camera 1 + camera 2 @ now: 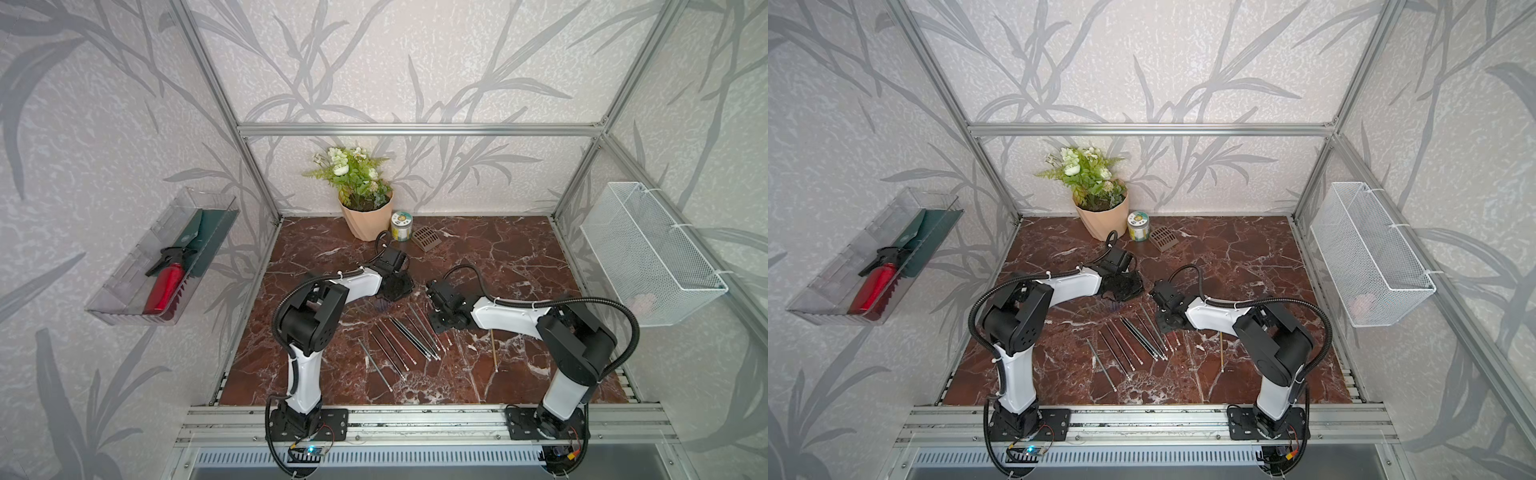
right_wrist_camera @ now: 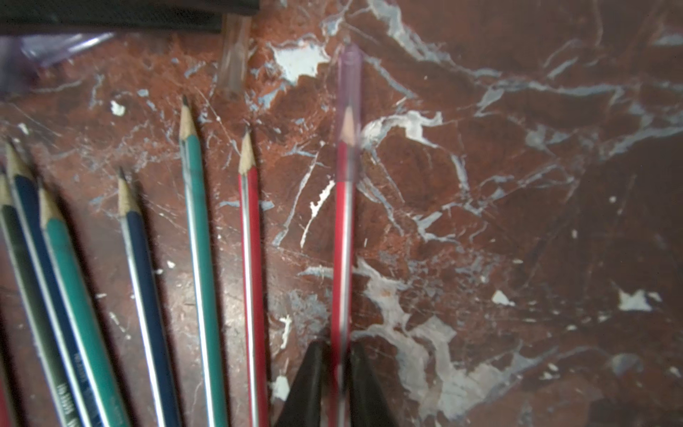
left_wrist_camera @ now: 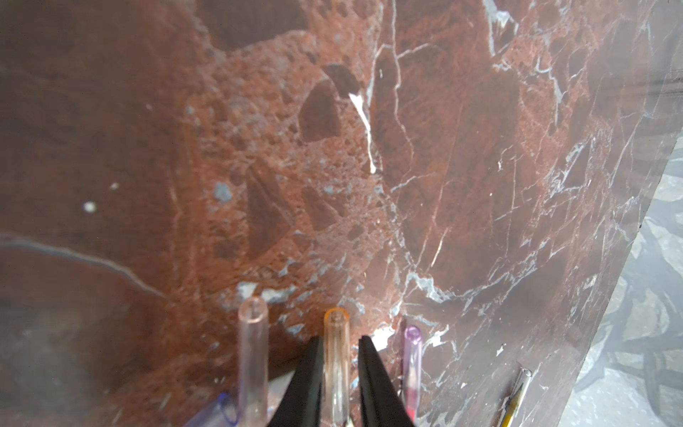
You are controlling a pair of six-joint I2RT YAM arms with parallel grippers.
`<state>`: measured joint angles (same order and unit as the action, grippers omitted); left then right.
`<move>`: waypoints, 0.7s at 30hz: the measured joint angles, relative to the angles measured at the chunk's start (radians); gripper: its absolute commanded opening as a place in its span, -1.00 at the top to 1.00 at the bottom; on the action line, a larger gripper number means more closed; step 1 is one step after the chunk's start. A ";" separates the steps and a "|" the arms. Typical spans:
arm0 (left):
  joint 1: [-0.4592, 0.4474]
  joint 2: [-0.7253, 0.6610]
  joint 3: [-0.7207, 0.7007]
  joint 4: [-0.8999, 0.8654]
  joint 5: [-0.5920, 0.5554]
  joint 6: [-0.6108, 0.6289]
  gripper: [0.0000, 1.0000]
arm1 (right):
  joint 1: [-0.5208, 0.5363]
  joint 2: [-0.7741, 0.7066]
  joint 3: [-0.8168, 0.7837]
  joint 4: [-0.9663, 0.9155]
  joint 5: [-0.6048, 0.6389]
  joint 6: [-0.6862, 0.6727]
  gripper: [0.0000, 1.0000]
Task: Remove the protective cover of the pencils
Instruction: Pick up the pencil from the center of the board.
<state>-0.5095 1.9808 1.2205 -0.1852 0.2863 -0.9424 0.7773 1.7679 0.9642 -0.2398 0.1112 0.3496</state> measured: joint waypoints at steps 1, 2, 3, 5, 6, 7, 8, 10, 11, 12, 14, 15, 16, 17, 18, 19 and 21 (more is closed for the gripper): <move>0.000 -0.001 0.000 0.002 0.000 0.000 0.49 | 0.000 0.000 0.000 0.000 0.000 0.000 0.79; 0.000 -0.002 0.000 0.004 0.000 0.000 0.47 | 0.000 0.000 0.000 0.000 0.000 0.000 0.81; 0.000 -0.003 -0.002 0.006 0.001 0.000 0.45 | 0.000 0.000 0.001 0.000 0.000 -0.001 0.83; 0.000 -0.014 -0.014 0.011 0.000 0.000 0.42 | 0.000 0.000 0.001 0.000 0.000 -0.001 0.85; 0.000 -0.021 -0.022 0.013 0.000 0.000 0.40 | 0.000 0.000 0.002 0.000 0.000 -0.001 0.86; 0.000 -0.031 -0.034 0.015 0.000 0.000 0.38 | 0.000 0.000 0.002 -0.001 0.000 -0.001 0.87; 0.000 -0.044 -0.047 0.018 0.000 0.000 0.36 | 0.000 0.000 0.002 -0.001 0.000 -0.001 0.88; 0.000 -0.073 -0.072 0.023 0.000 0.000 0.34 | 0.000 0.000 0.002 -0.001 0.000 -0.001 0.90; 0.000 -0.091 -0.085 0.026 0.000 0.000 0.33 | 0.000 0.000 0.002 -0.001 0.000 -0.001 0.91; 0.000 -0.108 -0.096 0.031 0.000 0.000 0.33 | 0.000 0.000 0.002 -0.001 0.000 -0.001 0.92; 0.000 -0.140 -0.116 0.042 0.001 0.000 0.33 | 0.000 -0.002 0.002 -0.001 0.000 -0.001 0.93; 0.000 -0.154 -0.123 0.047 0.002 0.000 0.33 | 0.000 -0.002 0.002 -0.001 0.000 -0.001 0.94; 0.000 -0.169 -0.132 0.054 0.003 0.000 0.33 | 0.000 -0.002 0.002 -0.001 -0.001 -0.001 0.95; 0.000 -0.183 -0.140 0.061 0.003 0.000 0.33 | 0.000 -0.004 0.002 -0.002 -0.003 -0.001 0.95; 0.000 -0.195 -0.148 0.069 0.004 0.000 0.33 | 0.000 -0.007 0.001 -0.002 -0.005 -0.001 0.96; 0.000 -0.208 -0.158 0.077 0.005 0.000 0.32 | 0.000 -0.011 -0.002 -0.002 -0.007 -0.001 0.96; 0.000 -0.232 -0.183 0.096 0.011 0.000 0.32 | 0.000 -0.031 -0.010 -0.003 -0.008 -0.001 0.96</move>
<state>-0.5095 1.7485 1.0378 -0.0895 0.2974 -0.9428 0.7776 1.7374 0.9543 -0.2424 0.1036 0.3489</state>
